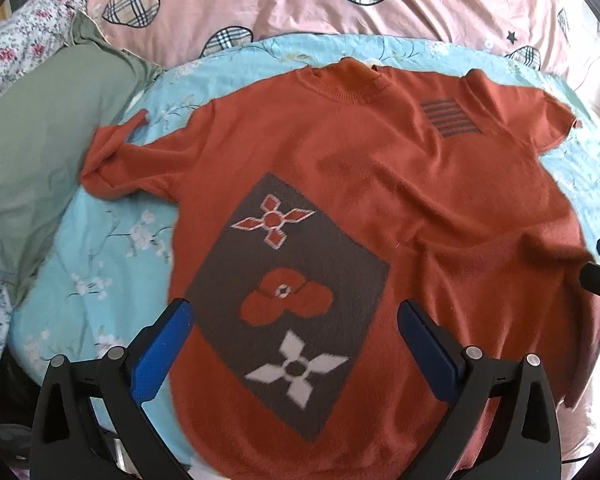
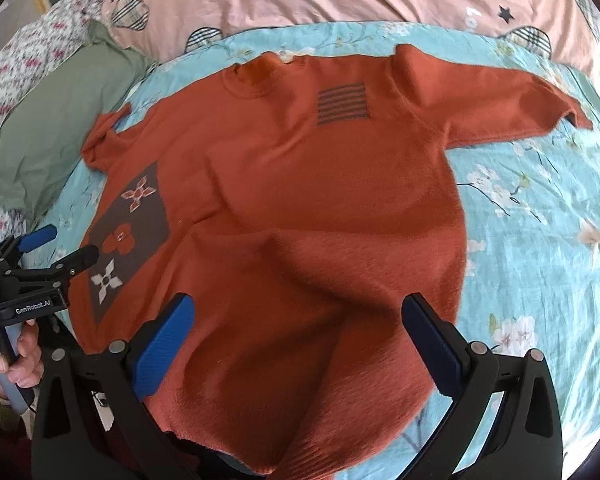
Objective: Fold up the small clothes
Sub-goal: 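Reach the right gripper to the sweater sleeve cuff and grasp it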
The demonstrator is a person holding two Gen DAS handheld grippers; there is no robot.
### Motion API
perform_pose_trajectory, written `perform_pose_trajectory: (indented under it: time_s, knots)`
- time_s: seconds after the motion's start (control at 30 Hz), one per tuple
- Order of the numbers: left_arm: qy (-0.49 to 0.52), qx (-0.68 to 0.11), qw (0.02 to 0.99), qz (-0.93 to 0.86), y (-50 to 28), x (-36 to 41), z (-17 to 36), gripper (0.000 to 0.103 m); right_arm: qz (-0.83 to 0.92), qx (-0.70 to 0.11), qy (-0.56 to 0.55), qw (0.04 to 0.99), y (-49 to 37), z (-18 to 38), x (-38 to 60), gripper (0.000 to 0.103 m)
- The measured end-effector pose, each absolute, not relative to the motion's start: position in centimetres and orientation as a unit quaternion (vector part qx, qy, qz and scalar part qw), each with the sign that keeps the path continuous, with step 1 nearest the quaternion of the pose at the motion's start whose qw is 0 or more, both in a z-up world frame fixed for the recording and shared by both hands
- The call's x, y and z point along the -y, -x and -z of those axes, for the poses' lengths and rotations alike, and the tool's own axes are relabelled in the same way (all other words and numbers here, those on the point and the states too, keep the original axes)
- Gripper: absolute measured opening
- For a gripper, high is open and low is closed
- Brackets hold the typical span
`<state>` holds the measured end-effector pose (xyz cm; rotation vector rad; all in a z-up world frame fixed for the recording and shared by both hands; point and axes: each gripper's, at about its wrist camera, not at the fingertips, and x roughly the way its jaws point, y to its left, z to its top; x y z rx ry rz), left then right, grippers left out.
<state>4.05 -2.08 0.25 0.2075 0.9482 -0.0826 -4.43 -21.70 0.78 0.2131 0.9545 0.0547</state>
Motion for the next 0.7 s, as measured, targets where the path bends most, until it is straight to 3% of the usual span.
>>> perform_pose_trajectory:
  time_s: [0.23, 0.47, 0.7]
  knots:
    - [-0.022, -0.423, 0.903, 0.069, -4.7, 1.3, -1.1, 0.102, -0.008, -0.449, -0.122, 0.885, 3.8, -0.9, 24.6, 0.103]
    - [-0.093, -0.43, 0.897, 0.047, -6.2, 2.8, -0.1, 0.102, 0.015, -0.428, -0.188, 0.884, 3.1, -0.8, 30.8, 0.103]
    - [-0.088, -0.454, 0.886, 0.036, -8.3, 3.1, 1.0, 0.102, 0.093, -0.391, -0.199, 0.894, 1.1, -2.4, 40.3, 0.101]
